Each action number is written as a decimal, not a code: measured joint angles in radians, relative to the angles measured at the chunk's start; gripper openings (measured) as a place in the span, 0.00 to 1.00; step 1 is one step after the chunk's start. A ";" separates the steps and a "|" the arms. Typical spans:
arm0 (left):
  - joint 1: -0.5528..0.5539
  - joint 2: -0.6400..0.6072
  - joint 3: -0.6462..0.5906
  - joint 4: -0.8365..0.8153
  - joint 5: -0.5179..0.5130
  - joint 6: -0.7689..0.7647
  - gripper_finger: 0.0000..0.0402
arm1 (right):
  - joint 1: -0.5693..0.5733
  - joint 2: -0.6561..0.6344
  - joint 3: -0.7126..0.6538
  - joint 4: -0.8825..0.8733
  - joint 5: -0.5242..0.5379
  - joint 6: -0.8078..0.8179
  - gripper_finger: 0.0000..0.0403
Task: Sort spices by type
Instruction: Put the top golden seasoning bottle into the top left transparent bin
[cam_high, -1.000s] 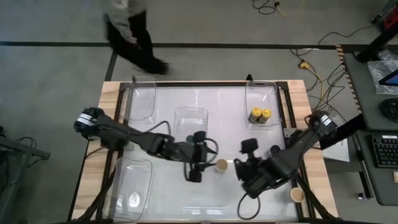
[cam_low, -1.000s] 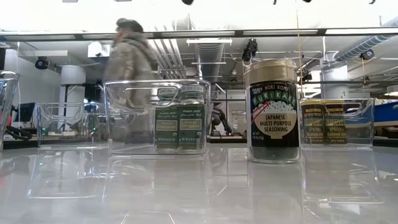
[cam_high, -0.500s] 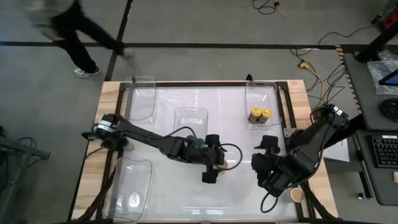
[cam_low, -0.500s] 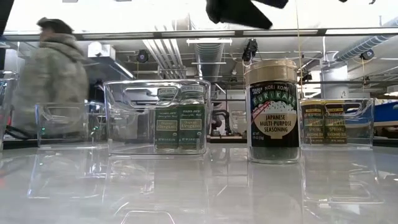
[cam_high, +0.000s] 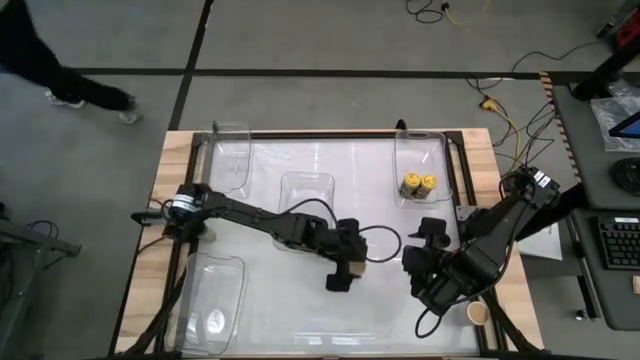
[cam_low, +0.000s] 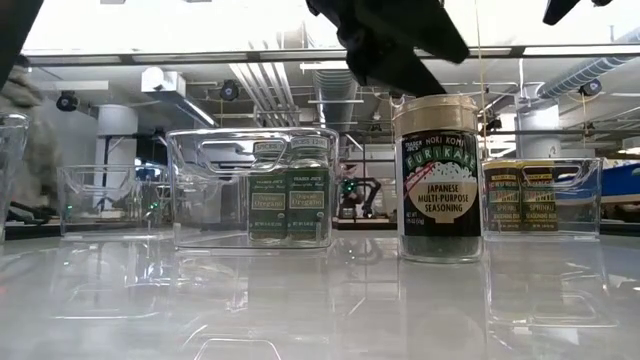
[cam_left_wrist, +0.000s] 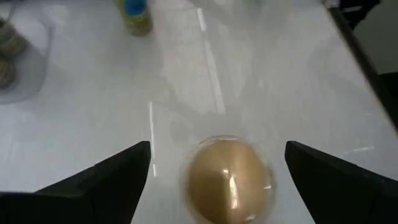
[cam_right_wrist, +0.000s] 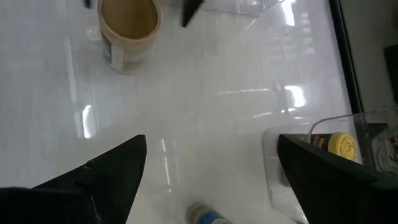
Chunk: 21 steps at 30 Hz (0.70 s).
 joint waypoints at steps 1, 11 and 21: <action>-0.001 0.000 0.000 0.002 0.007 0.005 0.89 | 0.000 0.000 0.000 -0.001 0.000 0.000 0.87; -0.003 0.000 -0.008 -0.008 0.006 0.006 0.89 | 0.000 0.000 0.000 0.004 0.026 -0.009 0.87; -0.002 0.053 -0.011 -0.014 0.030 0.059 0.89 | 0.000 0.000 0.000 0.022 0.025 0.015 0.87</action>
